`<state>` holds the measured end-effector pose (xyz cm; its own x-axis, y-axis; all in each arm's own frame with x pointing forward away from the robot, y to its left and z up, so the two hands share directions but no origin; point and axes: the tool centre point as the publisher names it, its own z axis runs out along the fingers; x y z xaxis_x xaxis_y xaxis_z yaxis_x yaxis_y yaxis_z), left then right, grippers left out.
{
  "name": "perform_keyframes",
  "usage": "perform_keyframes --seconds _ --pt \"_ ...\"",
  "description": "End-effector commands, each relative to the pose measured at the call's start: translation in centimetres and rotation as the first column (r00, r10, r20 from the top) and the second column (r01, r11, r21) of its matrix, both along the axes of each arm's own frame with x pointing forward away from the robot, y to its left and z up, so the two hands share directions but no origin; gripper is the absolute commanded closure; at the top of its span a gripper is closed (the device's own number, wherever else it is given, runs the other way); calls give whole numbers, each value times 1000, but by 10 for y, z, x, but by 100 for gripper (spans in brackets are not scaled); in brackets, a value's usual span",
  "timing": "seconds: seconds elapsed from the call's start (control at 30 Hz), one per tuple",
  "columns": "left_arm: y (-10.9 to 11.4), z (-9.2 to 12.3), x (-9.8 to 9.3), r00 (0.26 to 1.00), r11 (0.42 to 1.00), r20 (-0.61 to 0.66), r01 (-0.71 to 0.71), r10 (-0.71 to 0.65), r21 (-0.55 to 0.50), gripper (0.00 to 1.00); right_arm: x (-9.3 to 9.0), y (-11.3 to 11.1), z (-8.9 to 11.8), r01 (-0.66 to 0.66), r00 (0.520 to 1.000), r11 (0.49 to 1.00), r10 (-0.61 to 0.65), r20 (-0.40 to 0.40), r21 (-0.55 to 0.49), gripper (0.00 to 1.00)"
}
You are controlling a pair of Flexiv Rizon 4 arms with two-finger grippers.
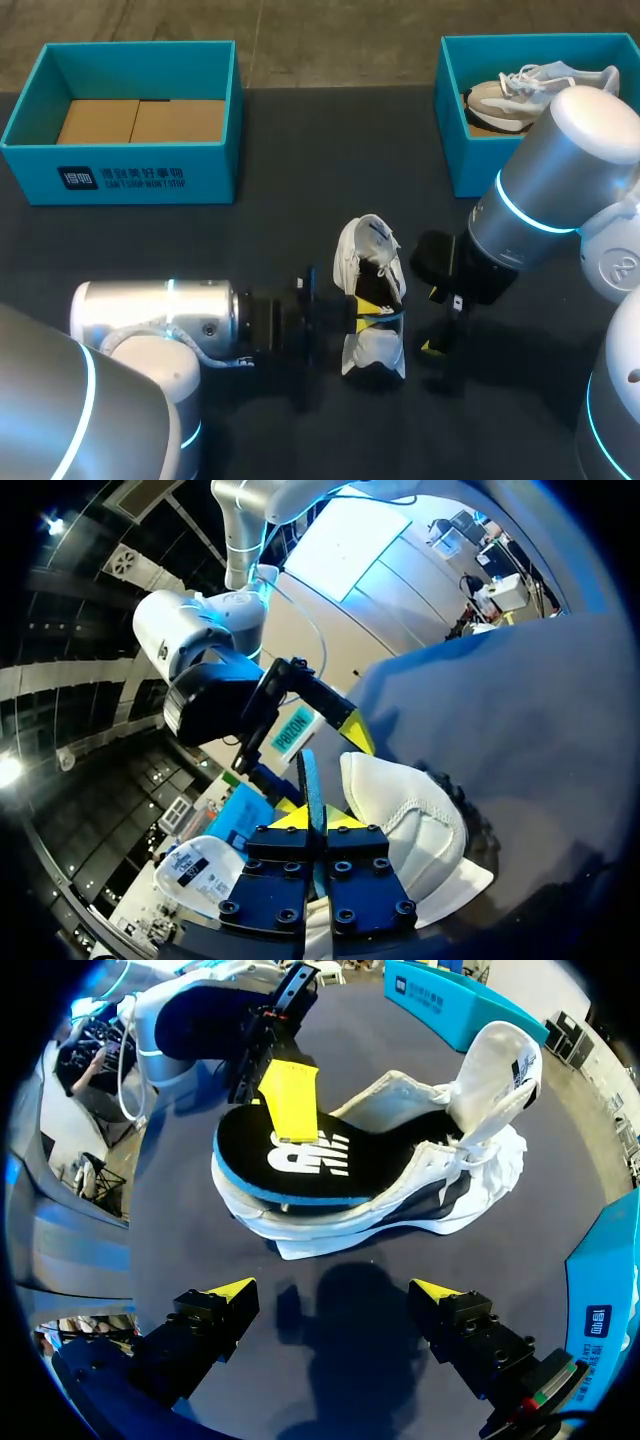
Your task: Take the shoe out of the shoebox, open the shoe tongue, remove and reinsert the insole, then place the shoe into the shoebox
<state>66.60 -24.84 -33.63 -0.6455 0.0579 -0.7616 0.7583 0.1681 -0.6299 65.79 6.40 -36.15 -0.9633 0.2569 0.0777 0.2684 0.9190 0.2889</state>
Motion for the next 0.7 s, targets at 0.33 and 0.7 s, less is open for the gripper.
perform_keyframes --seconds 0.33,0.7 --pt "-6 -16 26 999 997 -8 -49 50 64 100 -1 0 -1 2 1000 1000 -2 2 -1 0" --pt "-2 -14 22 998 998 -31 -46 48 50 87 -1 0 -1 2 1000 1000 -2 2 -1 0"
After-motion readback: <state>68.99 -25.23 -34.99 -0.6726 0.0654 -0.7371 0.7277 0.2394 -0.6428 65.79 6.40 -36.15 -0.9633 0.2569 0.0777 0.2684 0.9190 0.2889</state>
